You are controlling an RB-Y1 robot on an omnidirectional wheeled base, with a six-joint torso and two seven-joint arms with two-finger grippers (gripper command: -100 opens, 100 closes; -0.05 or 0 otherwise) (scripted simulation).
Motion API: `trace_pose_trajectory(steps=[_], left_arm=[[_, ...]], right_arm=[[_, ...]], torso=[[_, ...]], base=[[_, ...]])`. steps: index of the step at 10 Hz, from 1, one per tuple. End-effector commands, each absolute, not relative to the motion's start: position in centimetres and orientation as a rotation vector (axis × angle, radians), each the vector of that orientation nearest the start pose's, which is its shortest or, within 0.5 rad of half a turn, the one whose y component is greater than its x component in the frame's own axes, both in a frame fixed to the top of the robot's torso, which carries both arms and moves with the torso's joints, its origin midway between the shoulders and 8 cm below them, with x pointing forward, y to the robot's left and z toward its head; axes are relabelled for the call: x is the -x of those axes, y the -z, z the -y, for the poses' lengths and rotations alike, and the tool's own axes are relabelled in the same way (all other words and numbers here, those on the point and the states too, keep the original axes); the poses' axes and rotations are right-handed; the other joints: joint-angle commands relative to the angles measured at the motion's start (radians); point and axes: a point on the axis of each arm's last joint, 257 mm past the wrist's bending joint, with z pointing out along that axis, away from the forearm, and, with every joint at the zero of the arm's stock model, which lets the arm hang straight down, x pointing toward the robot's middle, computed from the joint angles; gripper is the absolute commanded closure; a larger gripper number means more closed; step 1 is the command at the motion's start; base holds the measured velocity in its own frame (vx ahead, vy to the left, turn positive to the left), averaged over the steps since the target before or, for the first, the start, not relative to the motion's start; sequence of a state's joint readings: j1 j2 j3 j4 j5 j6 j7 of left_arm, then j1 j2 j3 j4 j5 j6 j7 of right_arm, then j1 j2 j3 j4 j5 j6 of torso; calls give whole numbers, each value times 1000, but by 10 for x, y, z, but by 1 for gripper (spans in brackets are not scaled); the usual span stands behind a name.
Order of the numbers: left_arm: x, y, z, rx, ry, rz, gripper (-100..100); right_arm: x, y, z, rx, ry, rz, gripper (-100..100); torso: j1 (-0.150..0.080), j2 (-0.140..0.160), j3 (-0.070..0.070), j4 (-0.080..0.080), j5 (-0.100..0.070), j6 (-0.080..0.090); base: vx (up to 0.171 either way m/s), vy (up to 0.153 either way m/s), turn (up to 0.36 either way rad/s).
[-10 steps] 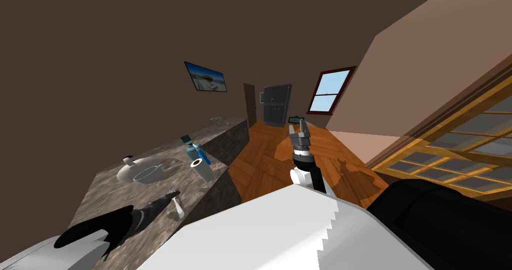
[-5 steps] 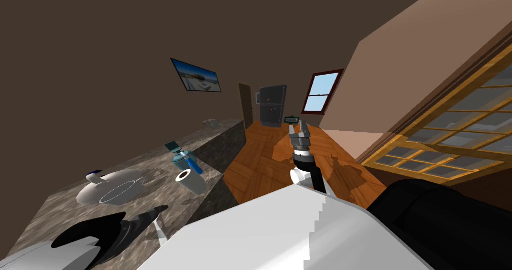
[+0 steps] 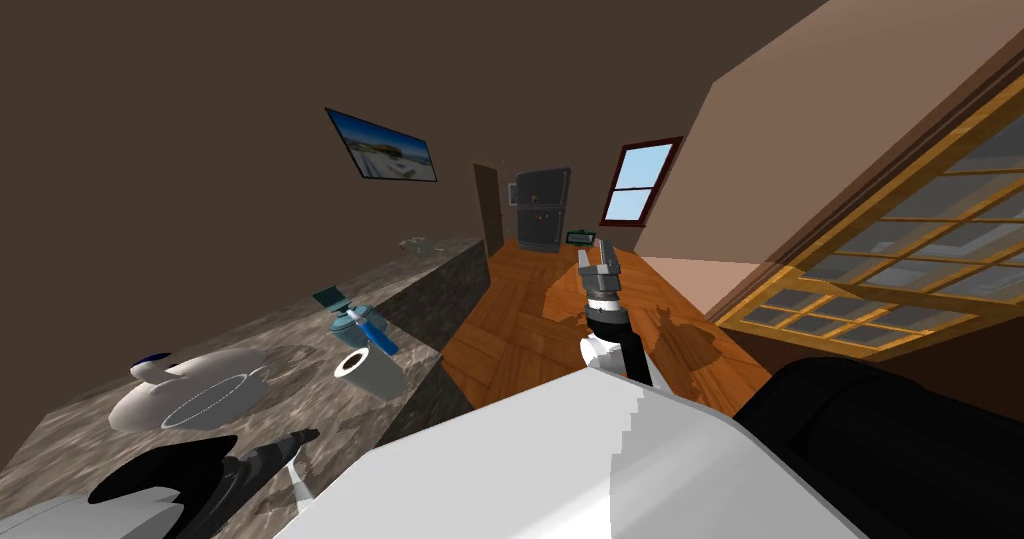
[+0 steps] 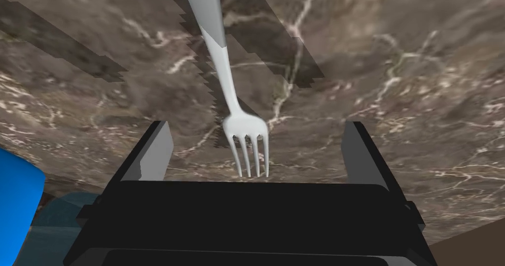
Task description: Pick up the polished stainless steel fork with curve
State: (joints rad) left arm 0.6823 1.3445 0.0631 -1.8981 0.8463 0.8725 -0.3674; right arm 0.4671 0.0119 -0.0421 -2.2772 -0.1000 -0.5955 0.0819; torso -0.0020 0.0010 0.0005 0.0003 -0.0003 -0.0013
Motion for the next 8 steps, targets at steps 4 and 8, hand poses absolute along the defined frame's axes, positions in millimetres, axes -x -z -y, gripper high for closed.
trace_pose_trajectory(steps=[4, 8], left_arm=[[-204, 356, -573, 1220, -210, -2498, -100], [-204, 356, -573, 1220, -210, -2496, 100]], right_arm=[[-324, -51, 301, -597, -1278, -470, 0], [-324, -51, 301, -597, -1278, -470, 0]], torso=[[2, 1, 1, 0, 1, 0], [5, 0, 0, 0, 3, 0]], base=[[-8, 13, -60], [0, 0, 1]])
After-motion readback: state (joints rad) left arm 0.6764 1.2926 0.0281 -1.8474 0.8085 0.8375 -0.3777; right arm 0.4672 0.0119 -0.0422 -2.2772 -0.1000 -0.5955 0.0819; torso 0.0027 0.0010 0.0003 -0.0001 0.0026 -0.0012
